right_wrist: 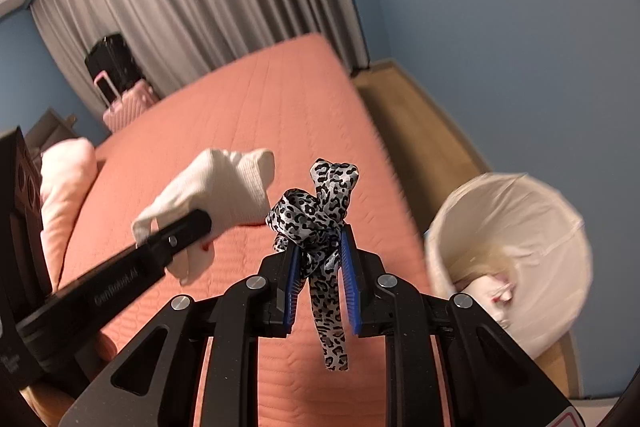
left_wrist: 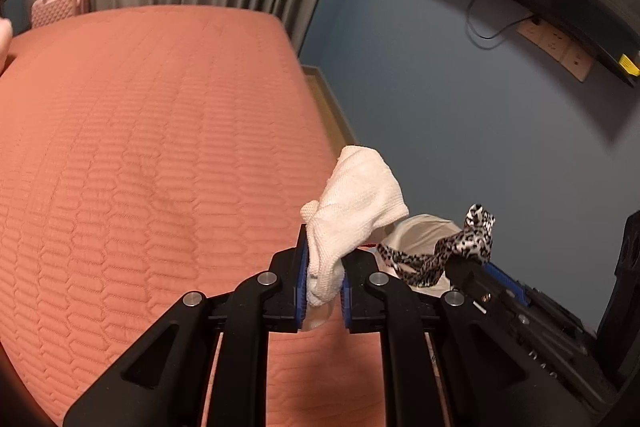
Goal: Collect trash
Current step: 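Carry glove and ribbon to the wastebasket and open both tools to drop them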
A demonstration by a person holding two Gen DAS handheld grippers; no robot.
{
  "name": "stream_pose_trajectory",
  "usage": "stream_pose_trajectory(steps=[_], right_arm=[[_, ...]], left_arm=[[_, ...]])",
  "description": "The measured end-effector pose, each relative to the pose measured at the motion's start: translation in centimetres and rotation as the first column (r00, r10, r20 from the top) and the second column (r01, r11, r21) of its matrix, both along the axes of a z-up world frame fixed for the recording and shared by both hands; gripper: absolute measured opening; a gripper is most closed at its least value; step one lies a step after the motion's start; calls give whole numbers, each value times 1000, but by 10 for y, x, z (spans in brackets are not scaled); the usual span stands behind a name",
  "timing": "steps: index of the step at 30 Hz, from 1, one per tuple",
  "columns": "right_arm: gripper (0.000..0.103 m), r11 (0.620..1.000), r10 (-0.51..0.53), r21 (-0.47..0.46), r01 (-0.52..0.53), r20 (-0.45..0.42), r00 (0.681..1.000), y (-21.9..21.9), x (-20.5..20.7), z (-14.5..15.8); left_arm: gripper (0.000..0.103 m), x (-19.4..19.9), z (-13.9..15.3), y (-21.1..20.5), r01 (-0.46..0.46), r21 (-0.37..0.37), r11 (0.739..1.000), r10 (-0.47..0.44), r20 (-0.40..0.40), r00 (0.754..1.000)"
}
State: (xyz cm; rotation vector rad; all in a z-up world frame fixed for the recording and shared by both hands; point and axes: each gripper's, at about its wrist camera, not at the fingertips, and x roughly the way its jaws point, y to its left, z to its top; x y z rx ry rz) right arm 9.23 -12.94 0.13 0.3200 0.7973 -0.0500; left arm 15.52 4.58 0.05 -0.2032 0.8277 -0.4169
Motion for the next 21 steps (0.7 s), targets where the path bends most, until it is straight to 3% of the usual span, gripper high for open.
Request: stream_pose_trajectory(steps=[8, 21], right_arm=[[18, 997, -77, -16, 79, 77, 994, -48, -31, 38], [18, 976, -212, -19, 215, 103, 972, -119, -75, 48]], left_arm=[[12, -21, 29, -57, 94, 14, 996, -94, 66, 993], [13, -37, 38, -138, 244, 53, 968, -248, 93, 964]])
